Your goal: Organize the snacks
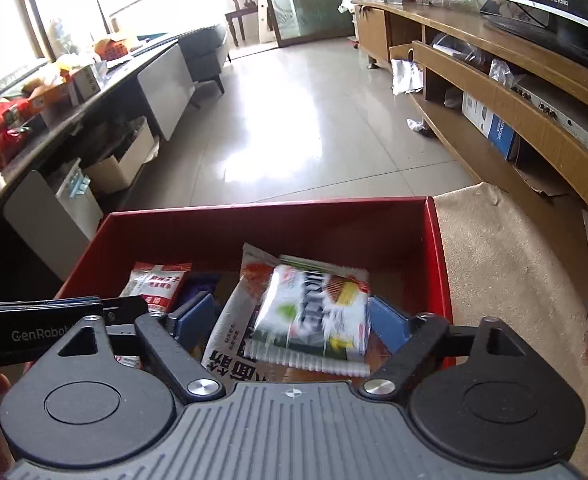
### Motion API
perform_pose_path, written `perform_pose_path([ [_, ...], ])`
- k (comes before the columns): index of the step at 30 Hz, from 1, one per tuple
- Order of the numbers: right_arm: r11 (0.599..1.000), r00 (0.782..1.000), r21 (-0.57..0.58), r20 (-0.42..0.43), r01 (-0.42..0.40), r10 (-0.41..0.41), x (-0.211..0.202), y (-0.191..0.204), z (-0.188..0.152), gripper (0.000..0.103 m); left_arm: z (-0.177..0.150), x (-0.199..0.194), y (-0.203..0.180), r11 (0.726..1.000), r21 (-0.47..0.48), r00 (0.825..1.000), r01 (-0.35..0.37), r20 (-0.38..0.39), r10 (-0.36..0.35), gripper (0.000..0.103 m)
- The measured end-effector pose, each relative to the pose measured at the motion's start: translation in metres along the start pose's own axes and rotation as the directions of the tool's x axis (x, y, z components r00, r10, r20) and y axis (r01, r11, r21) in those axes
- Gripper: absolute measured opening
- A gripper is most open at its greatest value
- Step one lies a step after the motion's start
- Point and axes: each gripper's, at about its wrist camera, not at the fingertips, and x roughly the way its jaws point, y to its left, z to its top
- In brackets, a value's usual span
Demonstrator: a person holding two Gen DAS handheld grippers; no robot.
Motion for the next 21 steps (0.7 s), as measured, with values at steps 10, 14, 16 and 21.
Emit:
perform_pose_path([
  [10, 1.000, 1.000, 0.023, 0.012, 0.011, -0.012, -0.020, -0.007, 0.003, 0.090, -0.001, -0.022, 0.005, 0.999, -0.030, 0.999, 0.042, 0.006, -0.041, 0.044],
  [14, 0.999, 0.999, 0.042, 0.019, 0.030, -0.031, -0.031, -0.009, 0.002, 0.090, -0.008, -0.029, 0.006, 0.998, -0.039, 0.998, 0.059, -0.006, -0.059, 0.044],
  [16, 0.998, 0.999, 0.050, 0.020, 0.039, -0.040, -0.036, -0.010, 0.000, 0.090, -0.013, -0.033, 0.006, 0.997, -0.040, 0.998, 0.068, -0.011, -0.069, 0.045],
  [21, 0.998, 0.999, 0.043, 0.021, 0.046, -0.047, -0.045, -0.006, -0.004, 0.090, -0.029, -0.042, 0.005, 0.997, -0.016, 0.996, 0.080, -0.038, -0.080, 0.046],
])
